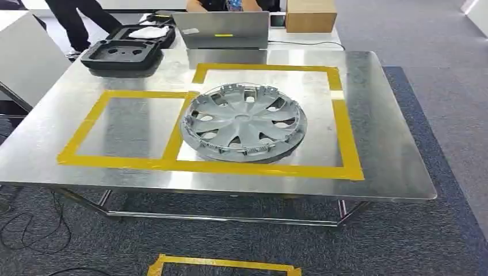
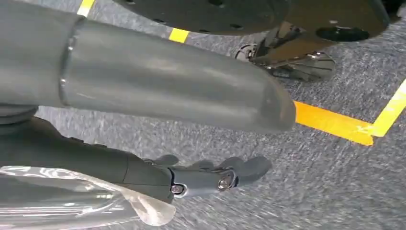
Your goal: Take the parts from the cabinet and place them on the table.
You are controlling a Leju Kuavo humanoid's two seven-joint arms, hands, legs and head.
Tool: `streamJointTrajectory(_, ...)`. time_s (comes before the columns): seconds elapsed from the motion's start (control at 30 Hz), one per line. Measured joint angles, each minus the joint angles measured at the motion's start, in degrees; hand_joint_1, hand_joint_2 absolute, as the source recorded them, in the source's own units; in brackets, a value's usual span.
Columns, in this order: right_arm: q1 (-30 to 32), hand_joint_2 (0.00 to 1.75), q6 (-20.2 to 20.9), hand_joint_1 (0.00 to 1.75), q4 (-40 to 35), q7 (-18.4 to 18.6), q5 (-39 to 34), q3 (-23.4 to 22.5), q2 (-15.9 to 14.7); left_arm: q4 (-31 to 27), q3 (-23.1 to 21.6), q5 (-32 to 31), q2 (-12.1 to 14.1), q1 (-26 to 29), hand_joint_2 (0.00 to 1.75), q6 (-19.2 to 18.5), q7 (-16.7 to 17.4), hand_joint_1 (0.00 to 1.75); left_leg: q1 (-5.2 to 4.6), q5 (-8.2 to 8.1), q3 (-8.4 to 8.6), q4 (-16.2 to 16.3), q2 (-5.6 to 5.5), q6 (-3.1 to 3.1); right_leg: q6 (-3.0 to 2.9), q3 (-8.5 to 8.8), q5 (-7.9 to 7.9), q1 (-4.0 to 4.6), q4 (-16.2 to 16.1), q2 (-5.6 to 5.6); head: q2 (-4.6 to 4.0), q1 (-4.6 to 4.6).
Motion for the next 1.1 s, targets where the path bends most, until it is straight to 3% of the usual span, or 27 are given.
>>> streamJointTrajectory(0.03, 0.02, 0.00, 0.04, 0.00, 0.00, -0.02, 0.02, -0.09, 0.02, 0.02, 0.00, 0.00, 0.02, 0.01, 1.75, 0.00, 0.00, 1.75, 0.00, 0.55, -0.75, 0.88, 0.01, -0.03, 0.01, 0.16, -0.12, 0.00, 0.00, -0.07, 0.00, 0.02)
streamJointTrajectory(0.07, 0.03, 0.00, 0.09, 0.00, 0.00, -0.13, 0.06, -0.28, 0.00, 0.04, 0.00, 0.00, 0.02, 0.06, 1.75, 0.00, 0.00, 1.75, 0.00, 2.36, -0.29, -0.59, 0.01, 0.06, 0.02, 0.40, -0.27, 0.00, 0.00, -0.10, 0.00, 0.00)
streamJointTrajectory(0.17, 0.02, 0.00, 0.13, 0.00, 0.00, -0.26, 0.35, -0.46, 0.02, 0.02, 0.00, -0.02, 0.07, 0.16, 1.75, 0.00, 0.00, 1.75, -0.12, 10.20, 5.73, -14.47, 0.25, 1.11, 0.38, 1.29, -0.90, 0.02, -0.04, -0.06, 0.00, -0.02)
streamJointTrajectory(0.2, 0.04, 0.00, 0.18, 0.00, 0.00, -0.26, 0.35, -0.48, 0.11, 0.04, 0.00, -0.02, 0.07, 0.14, 1.75, 0.00, 0.00, 1.75, -0.54, 8.95, 6.40, -15.72, 0.52, 1.36, 0.85, 1.23, -1.29, 0.36, 0.07, -0.07, 0.00, 0.06)
streamJointTrajectory(0.23, 0.03, 0.00, 0.18, 0.00, -0.02, -0.33, 0.35, -0.48, 0.15, 0.04, 0.00, -0.02, 0.07, 0.11, 1.75, 0.00, 0.00, 1.75, -0.56, 8.77, 6.65, -16.28, 0.52, 1.57, 1.26, 0.77, -1.32, 0.29, 0.09, -0.04, 0.00, 0.00)
streamJointTrajectory(0.3, -0.11, 0.00, 0.22, 0.00, -0.04, -0.35, 0.35, -0.53, 0.15, 0.04, 0.02, -0.02, 0.07, 0.28, 1.75, 0.00, 0.00, 1.75, -0.77, 8.61, 6.46, -16.28, 0.35, 2.03, 1.89, 0.83, -1.29, 0.14, -0.40, -0.32, 0.00, 0.06)
streamJointTrajectory(0.37, -0.17, 0.00, 0.28, 0.00, -0.11, -0.39, 0.35, -0.59, 0.15, 0.04, 0.00, -0.04, 0.00, 0.41, 1.75, 0.00, -0.02, 1.75, -0.18, 9.13, 7.15, -17.47, 0.27, 2.63, 2.46, 1.22, -1.90, 0.12, 0.03, -0.24, 0.00, 0.13)
streamJointTrajectory(0.4, -0.23, 0.00, 0.31, 0.00, -0.11, -0.44, 0.35, -0.74, 0.15, 0.04, 0.00, -0.02, 0.00, 0.35, 1.75, 0.00, 0.00, 1.75, -0.12, 9.07, 7.32, -17.67, 0.29, 2.81, 2.70, 0.17, -3.22, 0.25, 2.06, 0.03, 0.00, 0.46)
streamJointTrajectory(0.47, -0.22, 0.00, 0.33, 0.00, -0.11, -0.48, 0.44, -0.88, 0.15, 0.07, -0.07, -0.02, -0.04, 0.34, 1.75, 0.00, 0.00, 1.75, -0.17, 8.89, 7.36, -17.64, 0.38, 3.30, 2.89, -4.76, -7.43, 0.18, 10.87, 0.20, 0.00, 0.59)
streamJointTrajectory(0.5, -0.15, 0.00, 0.35, 0.00, -0.11, -0.48, 0.59, -0.99, 0.17, 0.07, -0.04, -0.02, -0.04, 0.29, 1.75, 0.00, 0.00, 1.75, -0.20, 8.75, 7.40, -17.62, 0.38, 3.44, 2.99, -7.18, -8.64, 0.20, 14.88, 0.19, 0.00, 0.61)
streamJointTrajectory(0.53, -0.02, 0.00, 0.48, 0.00, -0.11, -0.48, 0.77, -1.23, 0.17, 0.13, -0.04, -0.04, -0.04, 0.30, 1.75, 0.00, 0.00, 1.75, -0.22, 8.61, 7.53, -17.61, 0.32, 3.48, 3.06, -8.89, -8.53, 0.20, 17.08, 0.21, 0.00, 0.63)
streamJointTrajectory(0.57, 0.05, 0.00, 0.55, 0.00, -0.11, -0.48, 0.94, -1.42, 0.17, 0.20, -0.04, -0.04, -0.04, 0.32, 1.75, 0.00, -0.02, 1.75, -0.21, 8.40, 7.82, -17.61, 0.21, 3.46, 3.10, -9.11, -6.84, 0.18, 16.35, 0.21, 0.00, 0.59)
streamJointTrajectory(0.6, 0.05, 0.00, 0.55, 0.00, -0.13, -0.48, 1.05, -1.53, 0.17, 0.20, -0.04, -0.07, -0.04, 0.32, 1.75, 0.00, -0.02, 1.75, -0.20, 8.09, 8.23, -17.61, 0.12, 3.37, 3.08, -8.02, -4.10, 0.16, 13.16, 0.21, 0.00, 0.65)
streamJointTrajectory(0.67, -0.03, 0.00, 0.57, 0.00, -0.13, -0.50, 1.27, -1.82, 0.15, 0.20, -0.11, 0.00, -0.04, 0.32, 1.75, 0.00, 0.00, 1.75, -0.18, 7.39, 9.28, -17.60, 0.04, 3.00, 2.80, -3.95, 1.51, 0.16, 3.61, 0.22, 0.00, 0.65)
streamJointTrajectory(0.7, -0.03, 0.00, 0.57, 0.00, -0.13, -0.50, 1.40, -1.86, 0.17, 0.22, -0.11, 0.13, -0.04, 0.29, 1.75, 0.00, 0.00, 1.75, -0.42, 7.01, 9.36, -17.52, 0.05, 2.63, 2.51, -2.72, 1.47, 0.32, 1.13, 0.35, 0.00, 0.59)
streamJointTrajectory(0.73, -0.10, 0.00, 0.57, 0.00, -0.13, -0.55, 1.49, -1.88, 0.17, 0.22, -0.11, 0.20, -0.04, 0.29, 1.75, 0.00, 0.00, 1.75, -0.60, 6.65, 9.32, -17.19, -0.08, 2.27, 2.05, -2.00, 1.38, 0.33, 0.62, 0.43, 0.00, 0.53)
streamJointTrajectory(0.83, -0.04, 0.00, 0.83, 0.00, -0.15, -0.46, 1.95, -2.34, 0.15, 0.22, -0.31, 0.17, -0.07, 0.28, 1.75, 0.00, 0.00, 1.75, -0.45, 6.67, 9.78, -17.66, -0.05, 1.73, 1.54, -1.83, 1.56, 0.46, 0.24, 0.44, 0.00, 0.59)
streamJointTrajectory(0.9, -0.18, 0.00, 1.48, 0.00, -0.15, -0.28, 2.07, -2.88, 0.17, 0.26, -0.37, -0.02, -0.04, 0.22, 1.75, 0.00, -0.02, 1.75, -0.55, 6.79, 9.89, -17.80, 0.01, 3.62, 1.80, -1.82, 1.73, 0.41, 0.01, 0.45, 0.00, 0.48)
streamJointTrajectory(1.1, -0.35, 0.00, 2.23, 0.00, -0.15, -0.37, 2.91, -3.83, 0.20, 1.20, -1.36, 0.57, 0.07, 0.38, 1.75, 0.00, -0.02, 1.75, -0.59, 6.68, 10.14, -17.90, 0.01, 3.71, 1.56, -1.56, 1.39, 0.43, 0.01, 0.39, 0.00, 0.48)
